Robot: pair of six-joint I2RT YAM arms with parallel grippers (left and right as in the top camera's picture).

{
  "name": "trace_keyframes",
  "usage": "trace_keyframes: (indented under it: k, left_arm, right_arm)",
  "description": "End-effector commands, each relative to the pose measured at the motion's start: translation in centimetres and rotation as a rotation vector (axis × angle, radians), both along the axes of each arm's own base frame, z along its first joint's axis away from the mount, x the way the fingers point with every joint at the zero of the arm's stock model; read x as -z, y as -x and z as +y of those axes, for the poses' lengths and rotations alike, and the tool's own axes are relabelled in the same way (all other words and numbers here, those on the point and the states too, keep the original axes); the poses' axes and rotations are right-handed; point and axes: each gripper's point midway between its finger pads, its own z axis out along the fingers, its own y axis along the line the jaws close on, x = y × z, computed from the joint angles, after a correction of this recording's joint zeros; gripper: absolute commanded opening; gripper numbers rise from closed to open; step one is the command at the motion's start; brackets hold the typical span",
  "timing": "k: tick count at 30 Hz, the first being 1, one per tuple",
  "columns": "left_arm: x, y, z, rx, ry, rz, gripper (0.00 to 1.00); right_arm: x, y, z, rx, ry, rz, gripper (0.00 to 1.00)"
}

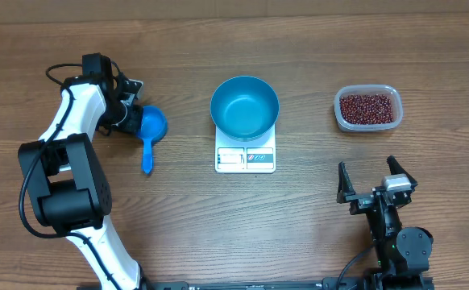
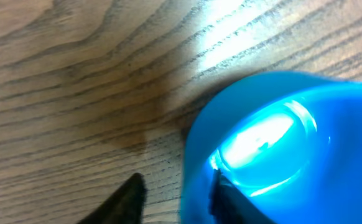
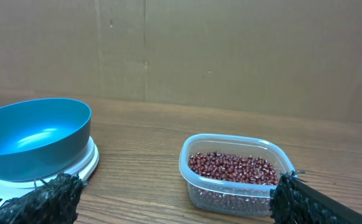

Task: Scoop item into bowl and weigh 150g on scale
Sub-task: 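Close the left gripper on the blue scoop's cup rim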

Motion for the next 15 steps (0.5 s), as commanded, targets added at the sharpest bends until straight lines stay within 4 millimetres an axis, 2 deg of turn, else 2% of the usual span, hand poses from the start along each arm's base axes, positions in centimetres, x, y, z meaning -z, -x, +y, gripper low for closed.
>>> trace_keyframes:
  k: [1,3,9,11,15]
  left_arm:
    - [0.9,0.4,-0.2,0.003,0.023,0.020,0.16]
    - [0.8,0.3,-0.4,0.004,0.033,0.017,0.04]
    - [0.6,0.2,-0.4,-0.018,0.036,0.013,0.04]
    - [-0.4,0.1,-0.5,-0.019,0.037,0.015,0.04]
    - [-3.7,-0.8,-0.3,-0.035,0.036,-0.006,0.04]
  right_arm:
    - [0.3,0.0,0.1,-0.003,0.001,0.000,1.00]
    - [0.2,0.0,0.1,-0.003,0.001,-0.001,1.00]
    - [0.3,0.0,0.1,-0.003,0.001,0.000,1.00]
    - [0.3,0.0,0.1,-0.003,0.001,0.000,1.00]
    - [0.3,0.0,0.1,-0.003,0.001,0.000,1.00]
